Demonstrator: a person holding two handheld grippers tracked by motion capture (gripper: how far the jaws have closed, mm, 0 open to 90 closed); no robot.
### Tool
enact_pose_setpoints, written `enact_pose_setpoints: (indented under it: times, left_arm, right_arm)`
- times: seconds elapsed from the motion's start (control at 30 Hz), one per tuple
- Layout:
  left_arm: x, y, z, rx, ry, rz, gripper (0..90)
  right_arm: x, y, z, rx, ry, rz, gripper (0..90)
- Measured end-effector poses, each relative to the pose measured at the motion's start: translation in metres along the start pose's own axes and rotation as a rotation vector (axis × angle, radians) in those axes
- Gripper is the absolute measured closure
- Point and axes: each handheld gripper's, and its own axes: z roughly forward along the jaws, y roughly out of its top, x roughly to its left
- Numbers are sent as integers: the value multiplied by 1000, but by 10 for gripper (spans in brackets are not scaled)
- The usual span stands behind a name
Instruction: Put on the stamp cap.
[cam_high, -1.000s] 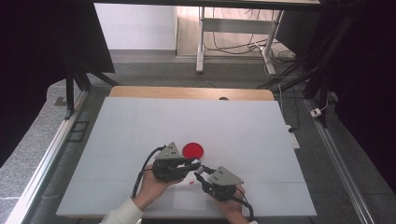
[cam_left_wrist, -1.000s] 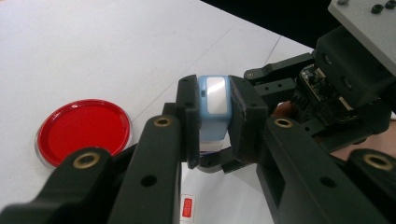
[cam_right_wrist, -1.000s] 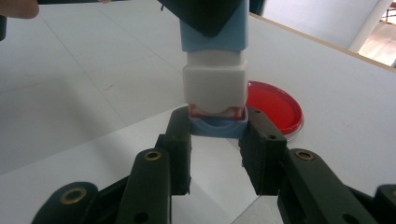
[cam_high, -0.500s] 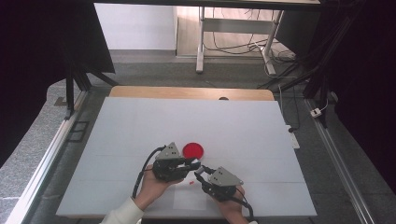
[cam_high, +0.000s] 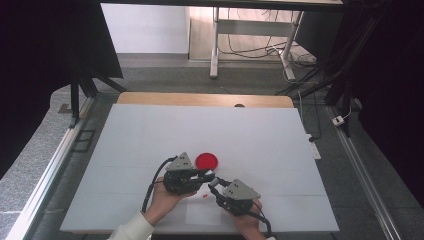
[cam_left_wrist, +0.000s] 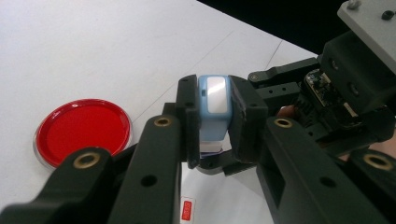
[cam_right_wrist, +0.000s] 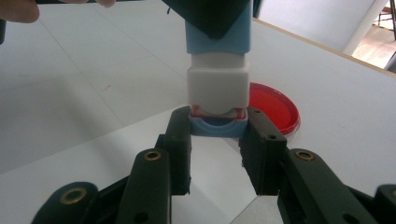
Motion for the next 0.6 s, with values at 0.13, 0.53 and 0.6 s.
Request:
enact_pose_setpoints:
  times: [0.13, 0.53, 0.6]
  left_arm:
    - [-1, 0, 1, 0, -2, -3, 752]
    - [-3, -2, 2, -21, 23, -24, 753]
    - [-4, -2, 2, -27, 26, -26, 753]
  right_arm:
    - [0, 0, 0, -3, -3, 1, 643]
    - [0, -1, -1, -8, -33, 0, 643]
    - [0, -1, -1, -9, -36, 0, 643]
